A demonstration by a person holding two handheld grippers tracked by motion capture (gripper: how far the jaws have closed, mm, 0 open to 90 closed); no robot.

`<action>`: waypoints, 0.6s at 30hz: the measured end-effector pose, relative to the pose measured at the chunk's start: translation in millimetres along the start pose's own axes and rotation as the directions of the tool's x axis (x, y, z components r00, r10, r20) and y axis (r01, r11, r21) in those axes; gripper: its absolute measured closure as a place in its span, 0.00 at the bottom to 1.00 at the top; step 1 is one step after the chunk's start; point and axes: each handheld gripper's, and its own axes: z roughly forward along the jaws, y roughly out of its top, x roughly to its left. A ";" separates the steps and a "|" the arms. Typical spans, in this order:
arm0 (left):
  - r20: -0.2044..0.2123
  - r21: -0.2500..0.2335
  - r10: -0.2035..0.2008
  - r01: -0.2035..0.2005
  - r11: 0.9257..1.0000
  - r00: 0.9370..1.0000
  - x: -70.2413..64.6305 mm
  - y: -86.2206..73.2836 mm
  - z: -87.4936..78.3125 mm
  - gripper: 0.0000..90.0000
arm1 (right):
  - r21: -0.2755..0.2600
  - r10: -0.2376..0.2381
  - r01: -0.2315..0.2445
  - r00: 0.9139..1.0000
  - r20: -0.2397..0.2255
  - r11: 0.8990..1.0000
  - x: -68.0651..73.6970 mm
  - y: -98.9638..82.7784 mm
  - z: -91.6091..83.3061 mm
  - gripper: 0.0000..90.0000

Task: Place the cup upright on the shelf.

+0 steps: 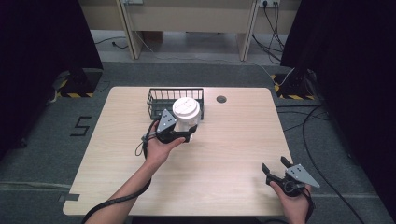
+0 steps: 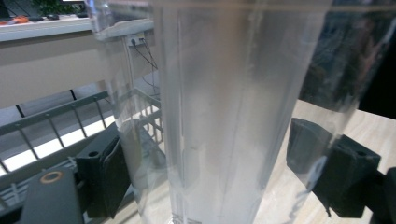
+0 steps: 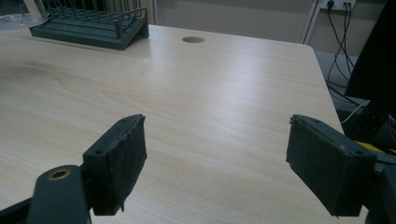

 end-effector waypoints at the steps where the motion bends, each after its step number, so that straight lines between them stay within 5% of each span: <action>1: -0.006 -0.002 0.000 0.000 1.000 1.000 2.8 1.5 -0.7 0.19 | 0.000 -0.001 0.001 1.000 0.000 1.000 0.0 0.0 0.0 0.23; 18: -0.053 -0.007 -0.004 0.003 1.000 0.999 20.2 9.1 -1.2 0.19 | 0.003 0.003 -0.003 1.000 0.000 1.000 0.4 0.1 0.3 0.23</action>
